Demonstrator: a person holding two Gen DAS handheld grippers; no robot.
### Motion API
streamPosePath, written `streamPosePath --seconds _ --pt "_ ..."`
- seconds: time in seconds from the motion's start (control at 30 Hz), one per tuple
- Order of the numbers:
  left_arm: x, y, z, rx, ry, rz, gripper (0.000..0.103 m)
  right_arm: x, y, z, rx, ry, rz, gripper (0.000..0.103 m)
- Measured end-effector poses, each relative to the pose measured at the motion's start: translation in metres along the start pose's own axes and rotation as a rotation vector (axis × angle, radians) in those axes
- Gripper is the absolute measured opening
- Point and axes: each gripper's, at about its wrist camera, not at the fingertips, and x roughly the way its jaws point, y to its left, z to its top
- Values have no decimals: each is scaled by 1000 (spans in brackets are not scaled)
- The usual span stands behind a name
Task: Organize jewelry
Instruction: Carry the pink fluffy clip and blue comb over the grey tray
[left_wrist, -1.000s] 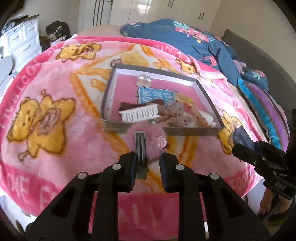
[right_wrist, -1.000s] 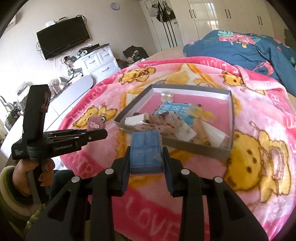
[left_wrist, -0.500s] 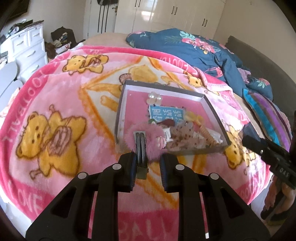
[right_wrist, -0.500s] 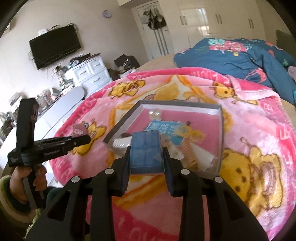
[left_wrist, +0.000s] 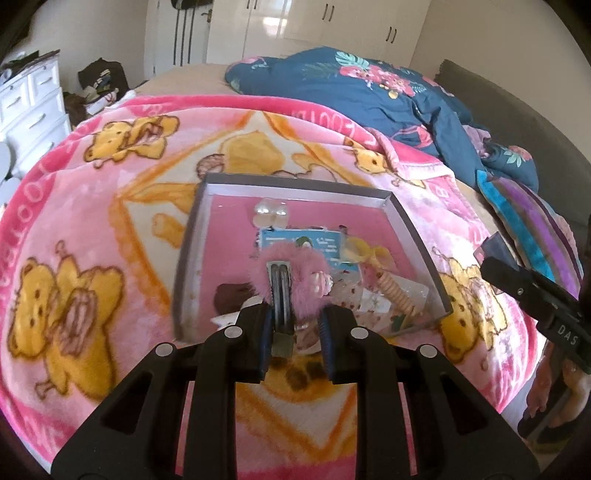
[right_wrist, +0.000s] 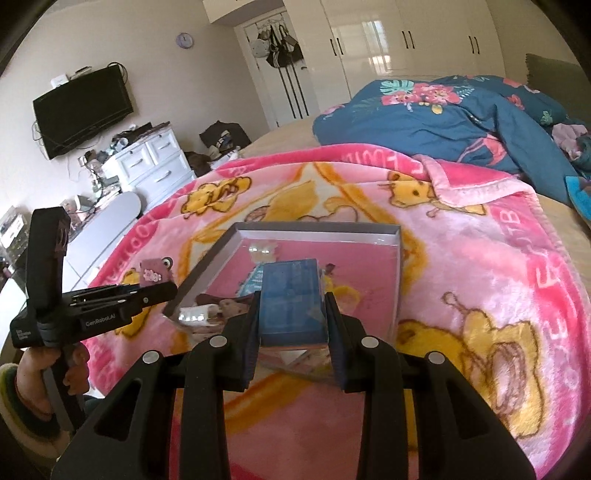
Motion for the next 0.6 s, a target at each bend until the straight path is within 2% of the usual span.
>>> streamPosePath --seconds 0.6 --pt "54 -32 3 40 85 -51 14 41 -32 -12 89 74 4 31"
